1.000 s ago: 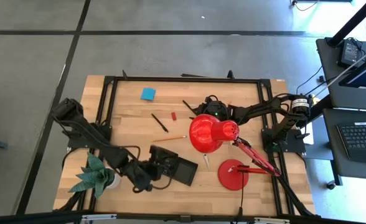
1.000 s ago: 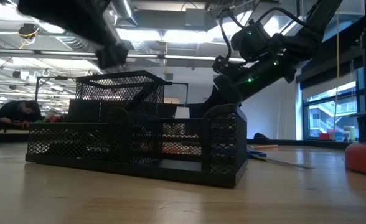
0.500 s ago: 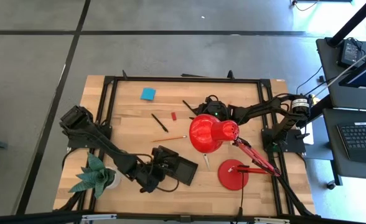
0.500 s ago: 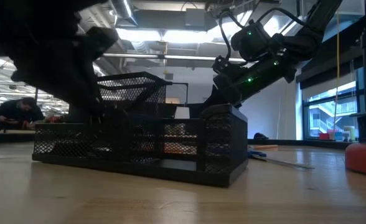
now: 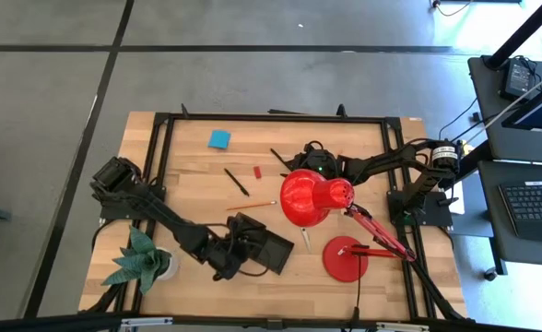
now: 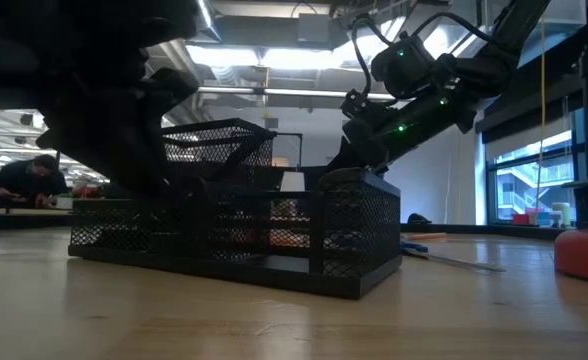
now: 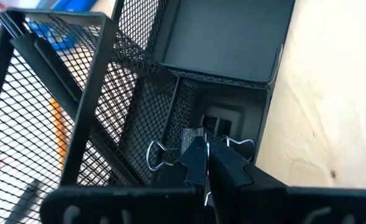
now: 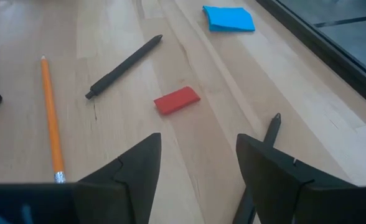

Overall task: Pick and place office supplies into organizer
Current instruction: Put the black clip binder into the desk organizer, then put the left black pen into the desk organizer

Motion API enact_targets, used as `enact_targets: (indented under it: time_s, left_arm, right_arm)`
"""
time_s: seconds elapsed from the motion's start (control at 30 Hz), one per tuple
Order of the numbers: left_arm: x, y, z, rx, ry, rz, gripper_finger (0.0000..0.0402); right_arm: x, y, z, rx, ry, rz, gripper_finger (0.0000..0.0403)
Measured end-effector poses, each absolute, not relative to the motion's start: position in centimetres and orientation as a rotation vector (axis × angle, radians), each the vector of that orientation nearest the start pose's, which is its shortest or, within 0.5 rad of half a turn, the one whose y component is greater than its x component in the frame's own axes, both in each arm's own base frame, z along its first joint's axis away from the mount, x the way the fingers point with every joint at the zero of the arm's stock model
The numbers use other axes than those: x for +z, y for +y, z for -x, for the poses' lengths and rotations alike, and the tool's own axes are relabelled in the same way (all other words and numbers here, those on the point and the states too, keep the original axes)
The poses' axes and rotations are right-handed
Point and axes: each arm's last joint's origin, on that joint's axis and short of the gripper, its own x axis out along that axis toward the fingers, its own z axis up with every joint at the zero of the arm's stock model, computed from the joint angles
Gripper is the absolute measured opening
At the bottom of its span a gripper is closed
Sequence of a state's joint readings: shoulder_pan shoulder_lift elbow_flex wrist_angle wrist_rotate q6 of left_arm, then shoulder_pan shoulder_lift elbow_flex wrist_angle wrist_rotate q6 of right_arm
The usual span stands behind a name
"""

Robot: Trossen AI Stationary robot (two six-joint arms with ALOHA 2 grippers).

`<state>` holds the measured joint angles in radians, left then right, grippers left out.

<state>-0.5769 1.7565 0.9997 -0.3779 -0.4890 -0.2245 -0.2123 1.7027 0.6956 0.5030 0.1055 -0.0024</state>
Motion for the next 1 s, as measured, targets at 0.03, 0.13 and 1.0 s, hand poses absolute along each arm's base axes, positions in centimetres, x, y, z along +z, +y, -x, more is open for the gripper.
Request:
enact_targets:
  time_s: [0.03, 0.13, 1.0]
  left_arm:
    - [15.4, -16.6, -28.3, 0.03, 0.977, -0.35, 0.0004]
    - [15.3, -16.5, -28.4, 0.018, 0.997, -0.276, 0.0004]
    - [16.4, -16.2, -28.3, 0.026, 0.977, -0.181, 0.0099]
  right_arm:
    - [14.4, -7.1, -31.3, -0.31, 0.506, -0.025, 0.0212]
    - [14.4, -7.1, -31.3, -0.31, 0.506, -0.024, 0.0212]
    - [14.4, -7.0, -31.3, -0.31, 0.505, -0.026, 0.0212]
